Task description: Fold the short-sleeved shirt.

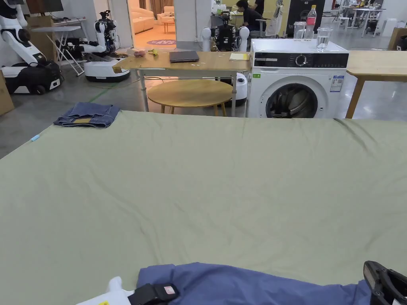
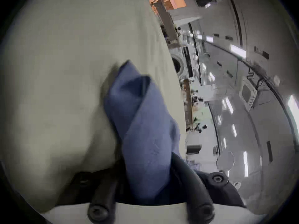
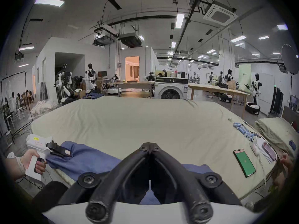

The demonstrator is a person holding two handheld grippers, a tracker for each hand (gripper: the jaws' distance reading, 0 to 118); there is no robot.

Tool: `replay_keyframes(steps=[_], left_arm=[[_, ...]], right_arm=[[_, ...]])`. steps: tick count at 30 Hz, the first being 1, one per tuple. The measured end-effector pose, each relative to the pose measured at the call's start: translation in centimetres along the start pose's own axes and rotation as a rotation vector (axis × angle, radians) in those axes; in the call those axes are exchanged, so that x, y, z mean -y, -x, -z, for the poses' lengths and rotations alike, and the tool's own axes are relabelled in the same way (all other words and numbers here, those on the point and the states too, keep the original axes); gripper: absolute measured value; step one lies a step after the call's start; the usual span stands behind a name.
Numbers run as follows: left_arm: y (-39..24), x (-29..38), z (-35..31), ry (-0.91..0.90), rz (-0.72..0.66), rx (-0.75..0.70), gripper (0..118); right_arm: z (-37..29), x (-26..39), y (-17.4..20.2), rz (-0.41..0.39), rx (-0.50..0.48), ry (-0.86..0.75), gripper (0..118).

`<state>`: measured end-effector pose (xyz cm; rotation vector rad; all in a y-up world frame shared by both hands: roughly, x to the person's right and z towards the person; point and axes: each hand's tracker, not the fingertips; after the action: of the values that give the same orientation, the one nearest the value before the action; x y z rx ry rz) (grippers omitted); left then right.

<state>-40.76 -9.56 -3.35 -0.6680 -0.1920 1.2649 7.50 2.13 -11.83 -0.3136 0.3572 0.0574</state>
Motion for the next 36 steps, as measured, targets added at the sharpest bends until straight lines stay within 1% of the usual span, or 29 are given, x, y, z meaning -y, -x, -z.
replay_keyframes(steps=[1,2,3,4,5,6,8,11,13,15,18,19,21,23,24,25,26,27,28,29,30,33,36], left_arm=[[-0.2,-1.2,-1.1,-0.103,0.009,-0.041,7],[-0.6,-1.6,-2.1,-0.139,0.011,-0.068,6],[-1.6,-1.8,-2.8,-0.189,0.048,-0.135,6],[-2.8,-1.9,-3.5,-0.245,0.103,-0.244,6],[-1.9,-4.1,-4.1,-0.28,0.167,-0.35,6],[-3.3,-4.2,-4.3,-0.309,0.258,-0.434,6],[-6.4,-3.5,-4.0,-0.33,0.499,-0.542,6],[-11.4,-0.1,-1.4,-0.335,0.819,-0.629,6],[-14.1,3.2,1.4,-0.329,0.952,-0.637,6],[-15.8,5.6,4.1,-0.271,1.013,-0.578,6],[-17.7,10.3,9.6,-0.138,1.087,-0.537,6],[-17.5,11.5,11.7,-0.089,1.099,-0.543,6],[-16.5,13.3,15.8,0.019,1.13,-0.626,6],[-14.9,14.1,18.0,0.048,1.117,-0.636,6],[-14.3,14.2,18.6,0.045,1.114,-0.648,23],[-14.0,14.0,18.7,0.045,1.103,-0.655,31],[-14.0,13.6,18.3,0.062,1.076,-0.62,40],[-14.3,13.3,17.8,0.079,1.047,-0.559,40],[-15.0,13.3,16.8,0.07,1.042,-0.516,71],[-16.2,13.4,15.0,0.018,1.069,-0.463,95],[-17.2,13.5,13.6,-0.048,1.088,-0.432,103],[-18.8,12.6,9.8,-0.167,1.052,-0.373,103],[-17.6,10.4,8.6,-0.151,0.968,-0.432,102]], right_arm=[[-0.1,0.0,0.0,-0.003,0.0,0.0,0],[-0.2,0.0,0.0,-0.006,0.001,0.0,0],[-0.3,0.0,0.0,-0.009,0.001,-0.001,0],[-0.3,0.0,0.0,-0.012,0.001,-0.001,0],[-0.4,0.0,0.0,-0.015,-0.001,-0.002,0],[-0.5,0.0,0.0,-0.015,-0.004,-0.003,0],[-0.6,0.0,0.2,-0.012,-0.013,0.0,0],[-0.6,0.0,0.4,-0.017,-0.023,0.0,0],[-0.6,0.1,0.5,-0.021,-0.028,0.0,0],[-0.8,0.3,0.5,-0.024,-0.029,-0.002,0],[-1.2,0.6,0.4,-0.024,-0.031,0.0,0],[-1.3,0.8,0.3,-0.025,-0.029,0.0,0],[-1.4,1.1,0.0,-0.026,-0.024,0.005,0],[-1.5,1.4,-0.4,-0.029,-0.011,0.006,0],[-1.4,1.5,-0.6,-0.027,-0.004,0.006,0],[-1.4,1.6,-0.8,-0.017,-0.003,0.008,0],[-1.3,1.7,-1.2,0.004,-0.006,0.011,0],[-1.2,1.9,-1.5,0.019,-0.01,0.013,0],[-1.0,2.1,-1.7,0.024,-0.01,0.013,0],[-0.8,2.2,-1.8,0.023,-0.005,0.019,0],[-0.7,2.2,-2.0,0.019,0.001,0.024,0],[-0.7,2.4,-2.5,0.02,0.003,0.025,0],[-0.8,2.5,-2.8,0.029,0.002,0.022,0]])
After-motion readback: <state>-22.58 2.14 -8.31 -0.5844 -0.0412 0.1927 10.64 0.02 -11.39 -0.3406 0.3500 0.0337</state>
